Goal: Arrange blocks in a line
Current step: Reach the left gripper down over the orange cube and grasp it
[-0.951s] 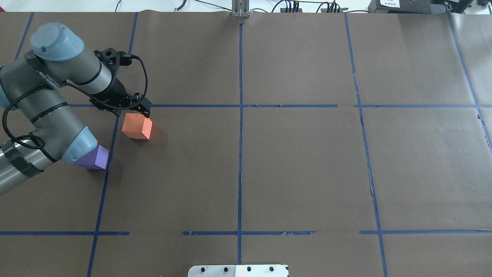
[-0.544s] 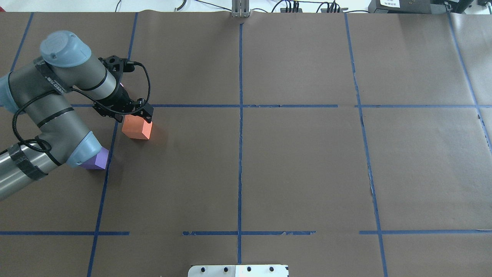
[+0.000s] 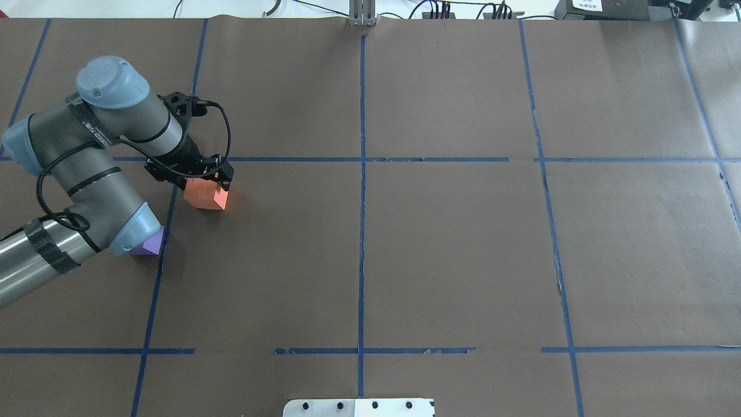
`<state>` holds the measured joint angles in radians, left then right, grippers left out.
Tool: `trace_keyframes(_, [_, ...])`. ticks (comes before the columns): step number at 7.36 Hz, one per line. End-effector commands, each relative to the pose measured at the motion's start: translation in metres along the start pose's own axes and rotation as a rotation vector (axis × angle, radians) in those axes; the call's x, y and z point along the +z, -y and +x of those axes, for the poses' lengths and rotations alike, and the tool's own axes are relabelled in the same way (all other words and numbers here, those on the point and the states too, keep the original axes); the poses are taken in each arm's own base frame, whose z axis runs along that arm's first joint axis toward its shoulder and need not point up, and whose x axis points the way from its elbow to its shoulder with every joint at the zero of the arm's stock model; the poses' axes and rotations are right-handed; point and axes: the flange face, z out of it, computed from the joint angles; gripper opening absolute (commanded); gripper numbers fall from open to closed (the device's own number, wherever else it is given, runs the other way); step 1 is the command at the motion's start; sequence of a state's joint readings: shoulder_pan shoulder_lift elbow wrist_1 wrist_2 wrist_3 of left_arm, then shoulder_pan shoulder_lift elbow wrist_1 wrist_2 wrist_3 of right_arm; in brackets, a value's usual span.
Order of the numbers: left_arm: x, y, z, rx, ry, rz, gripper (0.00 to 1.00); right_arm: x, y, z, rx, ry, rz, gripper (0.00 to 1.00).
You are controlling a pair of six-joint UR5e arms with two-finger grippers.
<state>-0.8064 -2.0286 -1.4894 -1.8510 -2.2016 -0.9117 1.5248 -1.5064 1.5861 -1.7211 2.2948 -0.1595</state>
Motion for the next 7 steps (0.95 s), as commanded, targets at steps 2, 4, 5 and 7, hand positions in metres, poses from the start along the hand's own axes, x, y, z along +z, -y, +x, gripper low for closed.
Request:
trace_keyframes(2, [0.007,0.000,0.002,-0.019,0.010,-0.006,0.85,0.000,0.000,0.000,0.000,0.000,0.000,1.00])
trace_keyframes(4, [0.008,-0.002,0.004,-0.020,0.008,-0.009,0.63,0.000,0.000,0.000,0.000,0.000,0.000,1.00])
trace_keyframes(5, [0.003,-0.002,0.007,-0.014,0.002,-0.001,0.48,0.000,0.000,0.000,0.000,0.000,0.000,1.00])
trace_keyframes(7, [-0.056,0.016,-0.002,-0.038,-0.022,0.070,0.38,0.000,0.000,0.000,0.000,0.000,0.000,1.00])
